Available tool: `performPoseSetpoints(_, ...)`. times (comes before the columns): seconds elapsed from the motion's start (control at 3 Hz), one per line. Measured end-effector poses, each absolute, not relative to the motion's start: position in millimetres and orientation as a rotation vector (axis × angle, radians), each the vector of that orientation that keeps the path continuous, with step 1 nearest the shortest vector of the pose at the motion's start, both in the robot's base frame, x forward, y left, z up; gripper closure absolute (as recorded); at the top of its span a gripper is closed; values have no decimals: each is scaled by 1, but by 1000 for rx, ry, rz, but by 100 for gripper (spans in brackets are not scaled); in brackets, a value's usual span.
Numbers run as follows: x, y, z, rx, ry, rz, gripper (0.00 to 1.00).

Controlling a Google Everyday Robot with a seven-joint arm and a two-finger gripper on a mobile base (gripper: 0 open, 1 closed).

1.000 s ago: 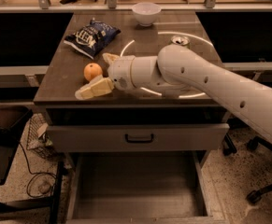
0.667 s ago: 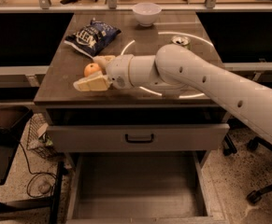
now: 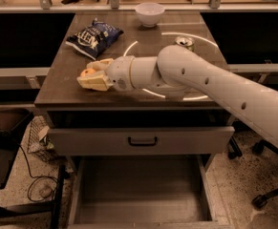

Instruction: Place orange into middle drawer

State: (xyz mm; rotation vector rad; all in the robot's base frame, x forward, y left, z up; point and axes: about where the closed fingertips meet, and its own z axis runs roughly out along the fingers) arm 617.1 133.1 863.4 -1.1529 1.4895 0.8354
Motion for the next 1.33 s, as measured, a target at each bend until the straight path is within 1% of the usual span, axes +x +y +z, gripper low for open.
performPoseSetpoints(0.33,616,136,864,-1156,1487,839,100)
performPoseSetpoints(0.67,616,136,864,-1157,1487,839,100)
performPoseSetpoints(1.33,565,99,927,-1103,1381,795,100)
